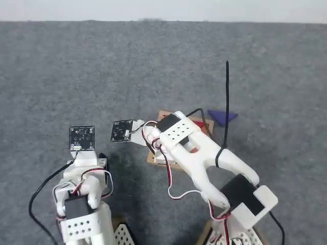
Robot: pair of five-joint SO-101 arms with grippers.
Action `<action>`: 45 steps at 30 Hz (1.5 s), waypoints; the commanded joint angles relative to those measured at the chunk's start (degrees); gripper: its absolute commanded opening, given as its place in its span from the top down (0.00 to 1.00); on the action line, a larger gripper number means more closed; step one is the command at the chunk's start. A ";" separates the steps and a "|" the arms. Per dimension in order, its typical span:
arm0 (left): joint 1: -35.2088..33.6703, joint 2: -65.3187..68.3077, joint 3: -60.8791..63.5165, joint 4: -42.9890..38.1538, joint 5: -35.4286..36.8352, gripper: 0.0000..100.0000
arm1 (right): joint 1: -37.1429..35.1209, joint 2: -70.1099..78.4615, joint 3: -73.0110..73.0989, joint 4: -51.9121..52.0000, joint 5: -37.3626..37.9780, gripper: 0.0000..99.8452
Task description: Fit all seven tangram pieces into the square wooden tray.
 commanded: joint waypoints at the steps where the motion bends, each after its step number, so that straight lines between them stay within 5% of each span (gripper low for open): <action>1: -0.18 0.09 -0.48 0.35 -0.62 0.88 | 1.27 -1.98 -1.32 -0.57 -1.76 0.81; 8: -0.18 0.09 -0.48 0.35 -0.62 0.88 | 18.24 -6.29 -11.16 4.35 -12.75 0.97; 16: -0.18 0.09 -0.48 0.35 -0.62 0.88 | 32.92 5.41 -23.12 10.33 -7.38 0.87; 21: -0.18 0.09 -0.48 0.35 -0.62 0.88 | 34.42 13.05 -27.78 14.02 8.09 0.79; 25: -0.18 0.09 -0.48 0.35 -0.62 0.88 | 35.56 14.64 -28.22 13.14 13.63 0.78; 45: -0.18 0.09 -0.48 0.35 -0.62 0.88 | 39.78 25.19 -27.87 7.16 14.07 0.78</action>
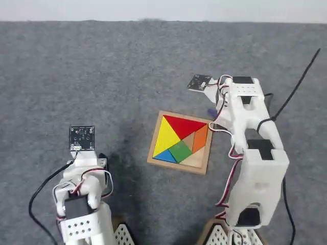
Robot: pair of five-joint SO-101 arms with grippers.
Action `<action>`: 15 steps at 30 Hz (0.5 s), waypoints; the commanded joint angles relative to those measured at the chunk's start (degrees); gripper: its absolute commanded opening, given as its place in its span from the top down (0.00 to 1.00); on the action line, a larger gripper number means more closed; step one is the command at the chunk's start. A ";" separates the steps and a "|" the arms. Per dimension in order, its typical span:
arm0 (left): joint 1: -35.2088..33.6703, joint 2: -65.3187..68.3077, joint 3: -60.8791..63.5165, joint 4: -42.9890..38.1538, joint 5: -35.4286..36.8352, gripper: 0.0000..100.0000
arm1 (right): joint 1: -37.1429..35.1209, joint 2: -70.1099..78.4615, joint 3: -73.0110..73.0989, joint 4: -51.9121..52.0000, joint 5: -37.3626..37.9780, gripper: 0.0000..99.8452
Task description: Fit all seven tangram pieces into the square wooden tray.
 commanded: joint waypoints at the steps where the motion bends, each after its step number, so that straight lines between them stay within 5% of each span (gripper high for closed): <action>1: -0.18 0.09 -0.48 0.35 -0.62 0.88 | 1.01 0.40 -1.76 -0.40 0.79 0.79; 7: -0.18 0.09 -0.48 0.35 -0.62 0.88 | 0.84 0.31 -2.73 0.13 0.88 0.93; 15: -0.18 0.09 -0.48 0.35 -0.62 0.88 | 1.19 -0.04 -5.10 4.00 -1.67 0.94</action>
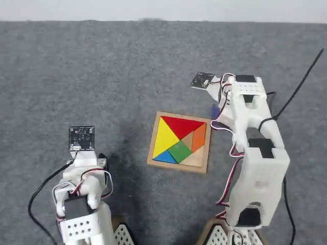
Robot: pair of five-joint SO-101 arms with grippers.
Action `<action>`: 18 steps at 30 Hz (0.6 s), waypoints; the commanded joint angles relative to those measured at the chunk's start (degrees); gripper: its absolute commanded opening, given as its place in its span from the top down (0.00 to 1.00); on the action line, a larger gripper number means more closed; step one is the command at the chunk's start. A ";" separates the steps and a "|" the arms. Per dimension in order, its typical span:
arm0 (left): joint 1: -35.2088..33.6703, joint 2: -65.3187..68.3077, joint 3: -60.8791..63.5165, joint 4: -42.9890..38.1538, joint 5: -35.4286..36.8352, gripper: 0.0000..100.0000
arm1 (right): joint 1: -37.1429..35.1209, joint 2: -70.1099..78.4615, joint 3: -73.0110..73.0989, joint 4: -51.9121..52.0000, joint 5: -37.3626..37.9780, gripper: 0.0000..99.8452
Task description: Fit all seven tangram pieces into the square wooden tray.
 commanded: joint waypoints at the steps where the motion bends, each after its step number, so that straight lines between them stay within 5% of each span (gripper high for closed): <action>1: -0.18 0.09 -0.48 0.35 -0.62 0.88 | 1.01 -0.84 -4.40 5.41 -4.48 0.94; 7: -0.18 0.09 -0.48 0.35 -0.62 0.88 | 1.01 -0.75 -12.57 8.04 -20.84 0.92; 18: -0.18 0.09 -0.48 0.35 -0.62 0.88 | -5.58 0.48 -14.86 4.62 -34.81 0.77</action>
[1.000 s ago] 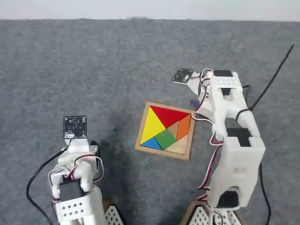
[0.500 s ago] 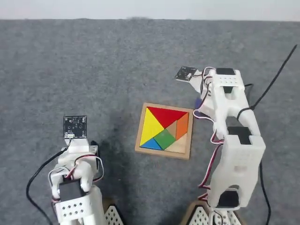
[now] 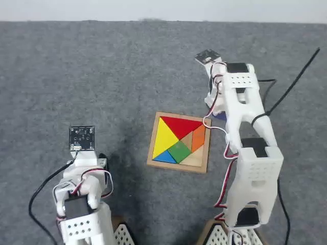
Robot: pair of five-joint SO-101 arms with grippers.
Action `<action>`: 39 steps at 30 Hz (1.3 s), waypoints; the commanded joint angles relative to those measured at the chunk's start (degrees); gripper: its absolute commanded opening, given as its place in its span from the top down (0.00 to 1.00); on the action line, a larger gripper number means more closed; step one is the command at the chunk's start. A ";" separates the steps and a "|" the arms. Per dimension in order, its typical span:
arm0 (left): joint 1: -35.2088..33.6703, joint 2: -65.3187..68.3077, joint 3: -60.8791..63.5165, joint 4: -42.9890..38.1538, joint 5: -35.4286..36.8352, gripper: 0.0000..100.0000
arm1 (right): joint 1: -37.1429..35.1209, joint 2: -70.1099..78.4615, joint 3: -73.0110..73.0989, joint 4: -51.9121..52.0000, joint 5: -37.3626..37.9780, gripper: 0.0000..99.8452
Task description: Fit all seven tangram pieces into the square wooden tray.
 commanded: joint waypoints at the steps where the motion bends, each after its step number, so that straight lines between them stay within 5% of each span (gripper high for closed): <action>1: -0.18 0.09 -0.48 0.35 -0.62 0.88 | -1.36 1.01 -3.25 -2.77 -1.32 0.76; 14: -0.18 0.09 -0.48 0.35 -0.62 0.88 | -0.40 10.07 -5.98 -3.38 -2.64 0.75; 24: -0.18 0.09 -0.48 0.35 -0.62 0.88 | 3.12 10.15 -5.98 -3.30 -6.59 0.87; 39: -0.18 0.09 -0.48 0.35 -0.62 0.88 | 1.80 -2.15 -3.60 8.22 -11.08 0.87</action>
